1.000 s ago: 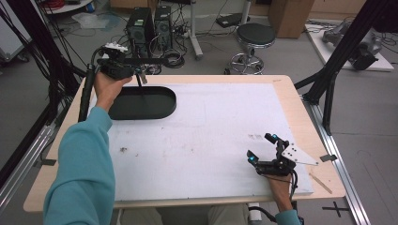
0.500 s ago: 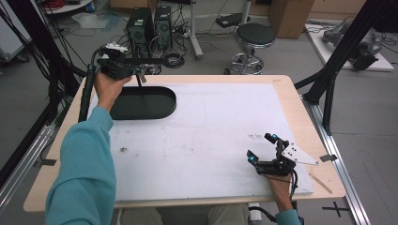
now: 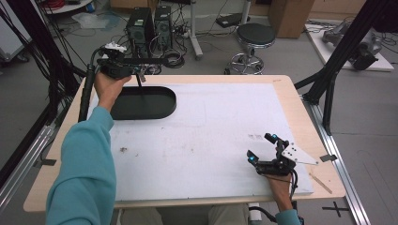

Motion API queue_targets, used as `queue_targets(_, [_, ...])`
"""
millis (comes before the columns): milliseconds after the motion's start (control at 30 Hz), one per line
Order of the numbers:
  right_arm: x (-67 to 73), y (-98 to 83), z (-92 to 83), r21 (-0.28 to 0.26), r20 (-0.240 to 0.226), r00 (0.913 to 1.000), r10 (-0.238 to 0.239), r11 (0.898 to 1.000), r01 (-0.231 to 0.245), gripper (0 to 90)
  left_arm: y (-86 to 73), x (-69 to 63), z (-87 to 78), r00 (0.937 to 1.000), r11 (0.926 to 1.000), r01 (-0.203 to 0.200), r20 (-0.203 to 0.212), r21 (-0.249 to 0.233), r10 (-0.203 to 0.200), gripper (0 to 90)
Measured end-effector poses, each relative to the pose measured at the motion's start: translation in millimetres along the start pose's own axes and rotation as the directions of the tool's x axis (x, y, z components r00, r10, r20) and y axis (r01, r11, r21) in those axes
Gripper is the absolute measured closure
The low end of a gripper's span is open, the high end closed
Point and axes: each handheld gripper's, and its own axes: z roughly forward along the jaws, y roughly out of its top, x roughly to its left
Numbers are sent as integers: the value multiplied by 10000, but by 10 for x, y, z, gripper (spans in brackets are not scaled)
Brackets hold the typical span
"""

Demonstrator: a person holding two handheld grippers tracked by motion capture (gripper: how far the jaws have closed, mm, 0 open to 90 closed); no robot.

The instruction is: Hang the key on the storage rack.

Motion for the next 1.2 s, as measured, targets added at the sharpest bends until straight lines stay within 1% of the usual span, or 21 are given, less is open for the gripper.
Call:
queue_targets(100, [-4, 1, 2, -8, 17, 10000, -75, 10000, 75, 5, -7, -11, 6, 9998, 10000, -39, -217, -76, 37, 870])
queue_targets(167, [-3, 1, 2, -12, 16, 10000, -72, 10000, 72, 5, -29, -19, 12, 9987, 9997, -90, -508, -215, 79, 858])
queue_targets(267, [1, 1, 1, 28, 9, 10000, -42, 10000, 42, 5, -70, 0, -3, 9965, 9985, 84, -829, -539, -129, 852])
queue_targets(333, [-1, 0, 1, 27, 17, 10000, -58, 10000, 58, 6, -81, 13, -18, 9953, 9975, 305, -897, -630, -361, 836])
queue_targets(400, [2, 1, 1, 54, 9, 10000, -5, 10000, 5, 5, -83, 19, -40, 9951, 9983, 218, -947, -546, -269, 825])
queue_targets(500, [-2, 1, 5, 52, 39, 10000, -64, 10000, 64, 5, -82, 6, -77, 9957, 9968, 178, -888, -781, -247, 789])
queue_targets(567, [-2, 1, 5, 50, 34, 10000, -54, 10000, 54, 5, -89, -3, -97, 9975, 9958, 55, -697, -914, -119, 722])
queue_targets(633, [-4, 0, 4, 40, 24, 10000, -47, 10000, 47, 5, -89, -29, -122, 9975, 9973, -322, -654, -662, 279, 606])
queue_targets(700, [-8, 1, 4, 12, 28, 10000, -76, 10000, 76, 5, -86, -81, -163, 9939, 9946, -972, -549, -361, 952, 501])
queue_targets(733, [-3, 0, 4, 30, 19, 10000, -43, 10000, 43, 5, -90, -112, -191, 9921, 9928, -1183, -439, -193, 1174, 435])
queue_targets(800, [1, 0, 2, 60, 16, 10000, -21, 10000, 21, 5, -133, -193, -262, 9884, 9887, -1484, -352, -223, 1476, 336])
queue_targets(833, [-2, 0, 4, 46, 29, 10000, -64, 10000, 64, 5, -166, -225, -305, 9892, 9889, -1467, -32, -231, 1467, 267])
queue_targets(867, [-4, 1, 5, 46, 9, 10000, -56, 10000, 56, 5, -207, -250, -357, 9890, 9896, -1400, 428, -323, 1413, 114])
queue_targets(900, [-4, 1, 5, 46, 9, 10000, -56, 10000, 56, 5, -257, -269, -419, 9853, 9889, -1411, 904, -472, 1449, 114])
queue_targets(933, [-4, 1, 5, 51, 21, 10000, -70, 10000, 70, 5, -314, -297, -495, 9813, 9869, -1456, 1163, -700, 1531, 59])
queue_targets(967, [-1, 1, 7, 45, 20, 10000, -81, 10000, 81, 6, -378, -327, -582, 9780, 9829, -1551, 1247, -994, 1670, 26])
queue_targets(1000, [2, 1, 6, 68, 8, 10000, -82, 9999, 82, 6, -446, -344, -677, 9736, 9767, -1703, 1308, -1304, 1872, 17])
queue_targets(1033, [6, 1, 6, 69, 31, 10000, -88, 9999, 87, 5, -519, -362, -770, 9723, 9723, -1718, 1313, -1586, 1932, 17])
queue_targets(1067, [8, 2, 9, 79, 17, 10000, -64, 9999, 64, 6, -593, -375, -857, 9729, 9691, -1662, 1296, -1824, 1912, 17])
queue_targets(1133, [8, 1, 9, 59, 50, 9999, -115, 9999, 115, 5, -738, -369, -1012, 9715, 9653, -1623, 1381, -2044, 1926, 17])
queue_targets(1200, [6, 1, 9, 57, 72, 9999, -96, 9999, 96, 6, -894, -365, -1139, 9732, 9622, -1448, 1423, -2306, 1805, 17])
